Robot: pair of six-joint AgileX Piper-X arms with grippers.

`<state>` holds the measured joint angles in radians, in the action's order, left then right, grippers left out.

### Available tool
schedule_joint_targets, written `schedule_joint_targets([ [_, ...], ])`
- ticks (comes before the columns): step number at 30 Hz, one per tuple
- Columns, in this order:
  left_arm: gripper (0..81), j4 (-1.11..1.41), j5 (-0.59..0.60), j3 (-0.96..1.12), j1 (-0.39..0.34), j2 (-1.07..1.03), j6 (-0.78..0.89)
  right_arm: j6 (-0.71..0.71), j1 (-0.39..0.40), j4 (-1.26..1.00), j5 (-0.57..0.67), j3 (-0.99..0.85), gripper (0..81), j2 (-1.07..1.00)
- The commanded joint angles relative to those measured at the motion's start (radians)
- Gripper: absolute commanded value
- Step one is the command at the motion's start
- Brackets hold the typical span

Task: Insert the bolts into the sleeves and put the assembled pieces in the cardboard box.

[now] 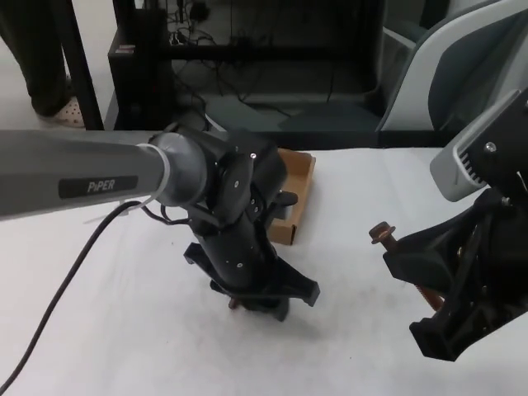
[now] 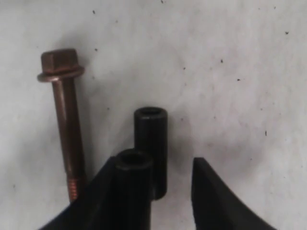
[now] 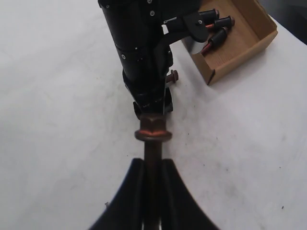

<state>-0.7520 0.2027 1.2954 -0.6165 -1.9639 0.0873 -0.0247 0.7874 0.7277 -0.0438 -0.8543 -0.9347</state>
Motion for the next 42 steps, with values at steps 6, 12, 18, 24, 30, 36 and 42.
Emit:
schedule_joint_targets([
  [6, 60.1, -0.028, 0.004, 0.003, -0.004, 0.016, 0.025, -0.004, 0.0, -0.007, 0.005, -0.003, 0.4, 0.011],
  [12, 60.1, -0.03, 0.001, 0.003, 0.002, 0.016, 0.025, -0.004, 0.0, -0.007, 0.005, -0.003, 0.4, 0.011],
  [18, 60.1, -0.022, 0.001, 0.006, 0.017, 0.016, 0.025, -0.004, 0.0, -0.007, 0.005, -0.003, 0.4, 0.011],
  [24, 60.1, -0.02, 0.001, 0.006, 0.043, 0.016, 0.025, -0.004, 0.0, -0.007, 0.005, -0.003, 0.4, 0.011],
  [30, 60.1, -0.02, 0.007, 0.006, 0.047, 0.02, 0.025, -0.004, 0.0, -0.007, 0.005, -0.003, 0.4, 0.011],
  [36, 60.1, 0.008, -0.031, 0.006, 0.047, 0.056, 0.016, -0.004, 0.0, -0.007, 0.005, -0.003, 0.4, 0.011],
  [42, 60.1, 0.029, -0.044, 0.006, 0.048, 0.062, -0.013, -0.004, 0.0, -0.007, 0.005, -0.003, 0.4, 0.011],
])
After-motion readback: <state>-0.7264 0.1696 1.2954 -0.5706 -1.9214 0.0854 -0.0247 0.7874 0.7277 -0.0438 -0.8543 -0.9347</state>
